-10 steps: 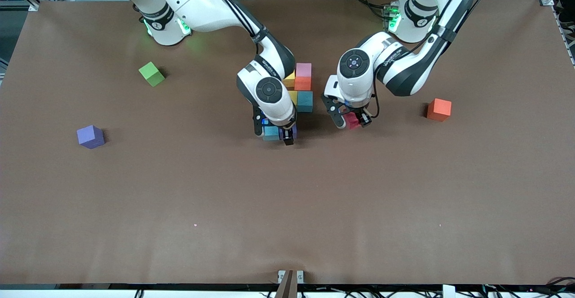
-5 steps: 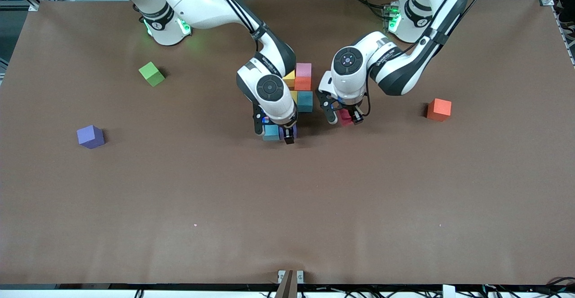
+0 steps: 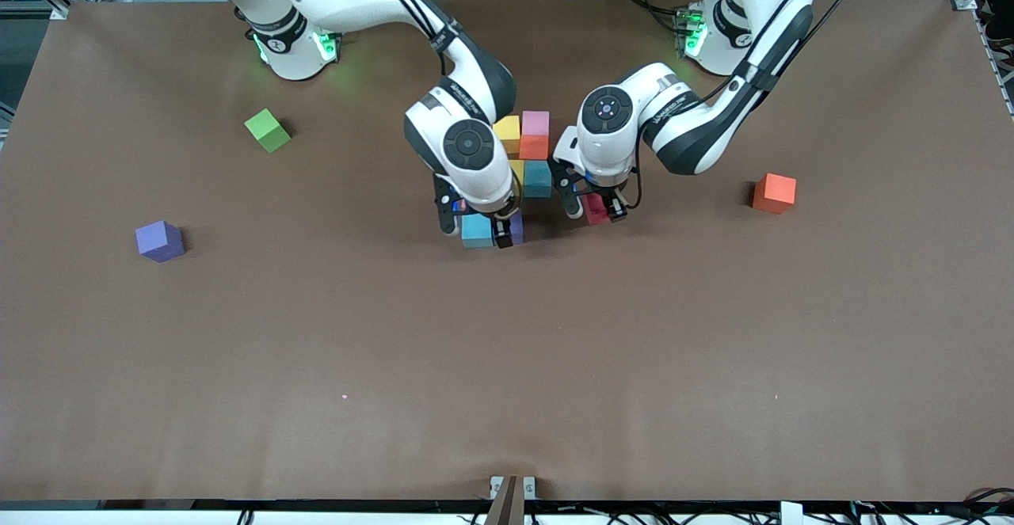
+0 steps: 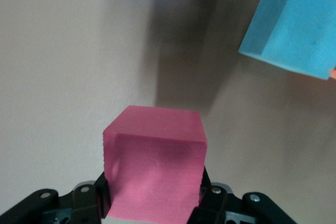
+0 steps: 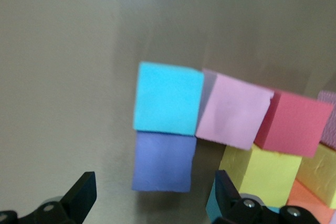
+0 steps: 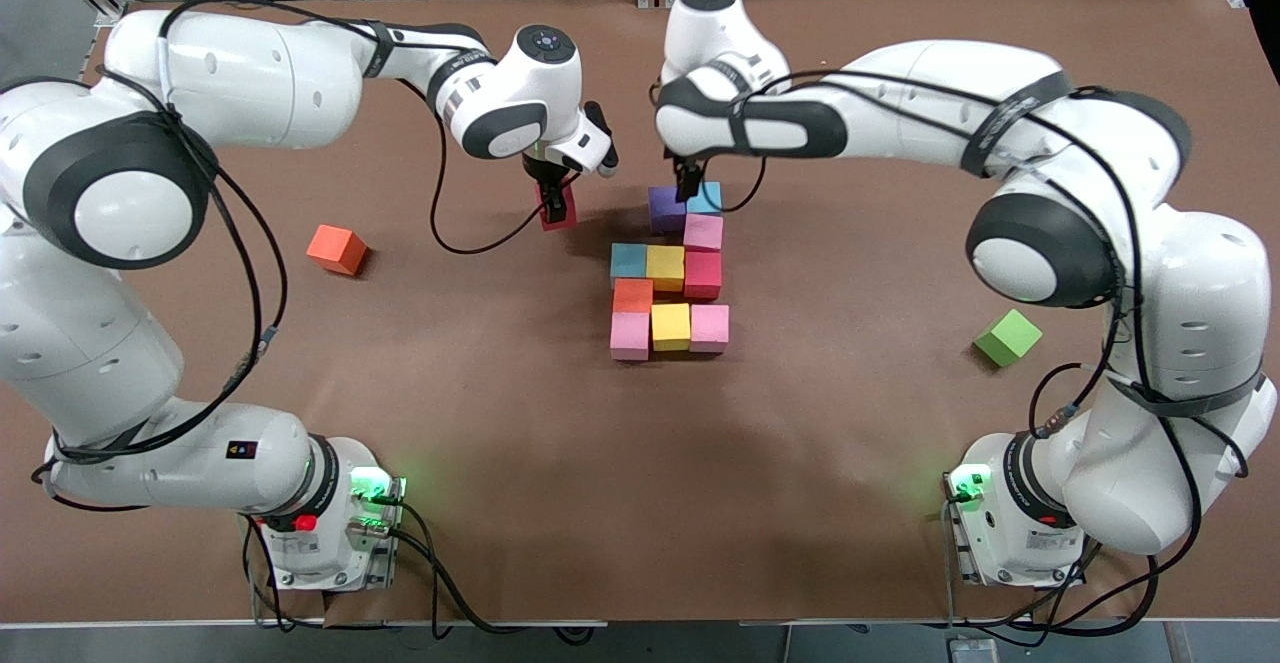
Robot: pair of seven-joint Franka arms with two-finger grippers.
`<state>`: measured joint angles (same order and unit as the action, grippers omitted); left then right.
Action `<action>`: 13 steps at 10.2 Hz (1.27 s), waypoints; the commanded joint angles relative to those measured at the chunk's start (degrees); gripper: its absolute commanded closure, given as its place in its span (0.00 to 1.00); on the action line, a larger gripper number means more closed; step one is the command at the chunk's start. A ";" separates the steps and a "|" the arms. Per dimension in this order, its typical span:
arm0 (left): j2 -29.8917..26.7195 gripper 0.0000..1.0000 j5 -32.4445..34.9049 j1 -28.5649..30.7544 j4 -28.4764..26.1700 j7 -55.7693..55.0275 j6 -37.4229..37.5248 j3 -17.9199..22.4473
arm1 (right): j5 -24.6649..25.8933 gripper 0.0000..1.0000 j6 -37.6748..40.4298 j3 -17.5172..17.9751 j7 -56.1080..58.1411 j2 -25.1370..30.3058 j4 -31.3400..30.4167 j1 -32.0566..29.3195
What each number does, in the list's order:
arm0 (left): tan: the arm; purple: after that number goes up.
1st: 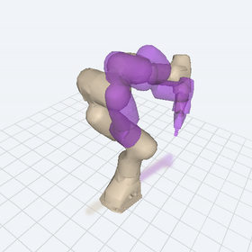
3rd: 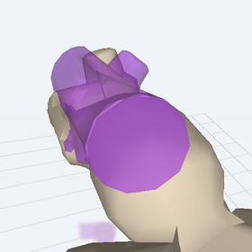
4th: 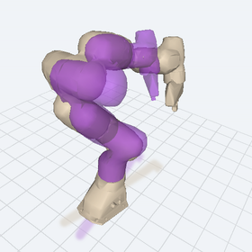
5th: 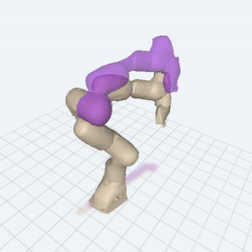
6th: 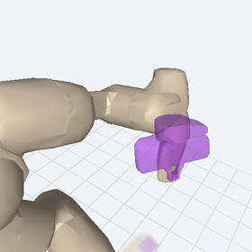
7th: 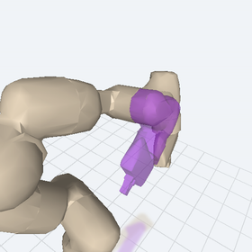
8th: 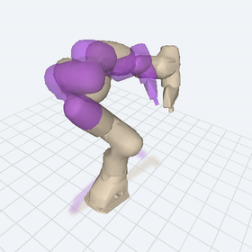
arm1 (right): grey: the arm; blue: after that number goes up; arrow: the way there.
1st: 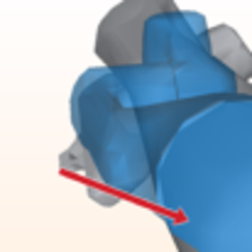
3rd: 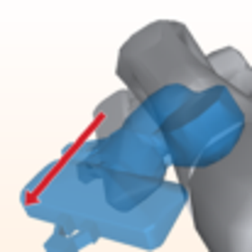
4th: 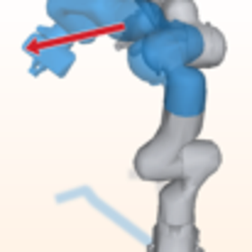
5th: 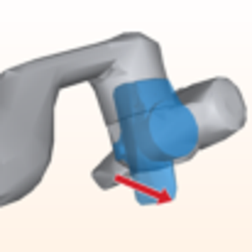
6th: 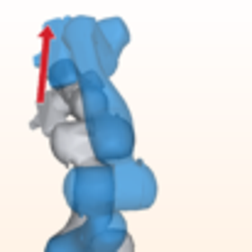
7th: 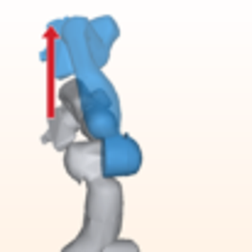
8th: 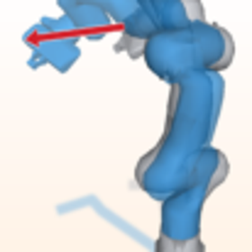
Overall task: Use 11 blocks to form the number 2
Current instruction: 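Release the purple cube while the left gripper carries red to the figure, then lower the red cube beside the purple cube while the right gripper withdraws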
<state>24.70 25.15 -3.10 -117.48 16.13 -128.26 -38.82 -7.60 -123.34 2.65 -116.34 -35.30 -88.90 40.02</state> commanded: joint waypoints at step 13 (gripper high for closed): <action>13.62 1.00 12.63 -8.75 13.41 1.89 -2.17 2.51 | 0.13 0.00 16.56 -9.04 98.50 20.50 -9.77 -32.55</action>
<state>37.03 35.73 -9.75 -106.31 17.16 -130.59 -38.23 -7.38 -105.81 -4.61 -28.09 -20.73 -91.82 7.15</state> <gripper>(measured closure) 0.392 0.000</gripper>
